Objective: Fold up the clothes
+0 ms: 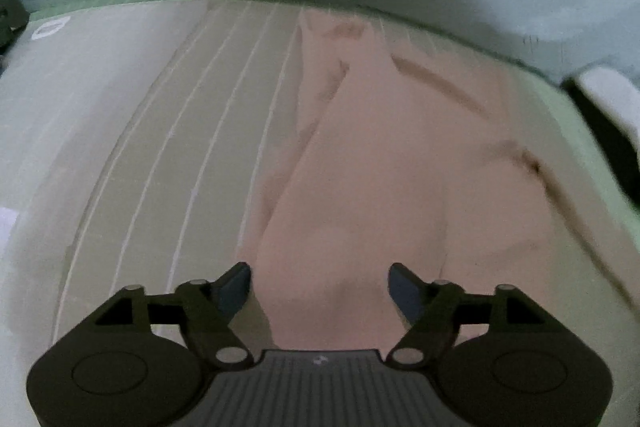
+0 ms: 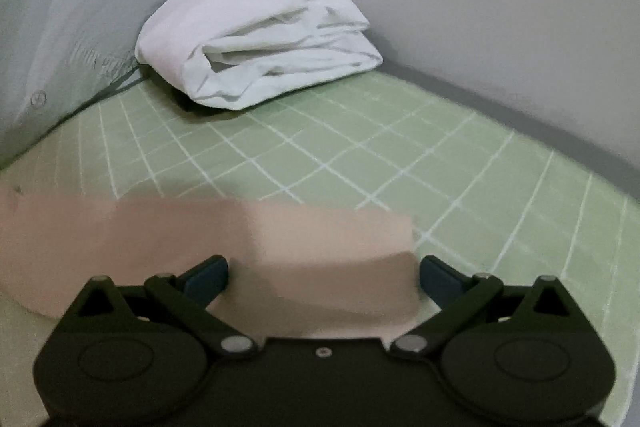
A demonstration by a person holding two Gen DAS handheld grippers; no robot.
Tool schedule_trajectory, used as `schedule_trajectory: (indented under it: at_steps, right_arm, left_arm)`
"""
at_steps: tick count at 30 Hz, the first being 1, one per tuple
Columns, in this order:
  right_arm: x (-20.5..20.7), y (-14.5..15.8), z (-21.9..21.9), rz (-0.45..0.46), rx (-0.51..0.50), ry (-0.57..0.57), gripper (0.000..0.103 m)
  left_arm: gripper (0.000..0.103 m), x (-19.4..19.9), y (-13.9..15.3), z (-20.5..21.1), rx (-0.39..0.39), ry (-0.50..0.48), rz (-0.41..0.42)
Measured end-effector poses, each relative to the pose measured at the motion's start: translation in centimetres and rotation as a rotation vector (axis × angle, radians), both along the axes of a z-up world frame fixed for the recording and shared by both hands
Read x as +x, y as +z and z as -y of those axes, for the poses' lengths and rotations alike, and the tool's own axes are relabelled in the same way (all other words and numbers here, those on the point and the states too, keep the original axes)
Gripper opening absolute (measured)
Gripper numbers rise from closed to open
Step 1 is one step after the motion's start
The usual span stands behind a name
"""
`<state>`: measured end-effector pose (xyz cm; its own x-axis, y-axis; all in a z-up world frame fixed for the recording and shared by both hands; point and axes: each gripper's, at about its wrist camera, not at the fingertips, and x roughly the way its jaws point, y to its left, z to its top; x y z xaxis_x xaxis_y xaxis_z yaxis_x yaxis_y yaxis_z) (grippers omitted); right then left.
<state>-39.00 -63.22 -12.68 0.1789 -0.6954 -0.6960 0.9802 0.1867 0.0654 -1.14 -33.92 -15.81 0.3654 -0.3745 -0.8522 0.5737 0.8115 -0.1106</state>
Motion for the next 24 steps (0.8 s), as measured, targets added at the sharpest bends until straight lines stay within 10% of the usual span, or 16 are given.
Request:
schedule_trajectory:
  at_steps: [9,17,24]
  right_arm:
    - [0.9,-0.2,0.0,0.001,0.018,0.04,0.097]
    - [1.7,1.1,-0.3,0.058,0.018,0.155,0.021]
    - [4.7,3.1,-1.0,0.176,0.033,0.269,0.019]
  left_arm:
    - [0.095,-0.9,-0.9,1.4,0.101,-0.044,0.051]
    - [0.103,-1.1,-1.4,1.6,0.113,-0.067,0.046]
    - [0.103,-1.3,-1.5,1.6,0.11,-0.068,0.053]
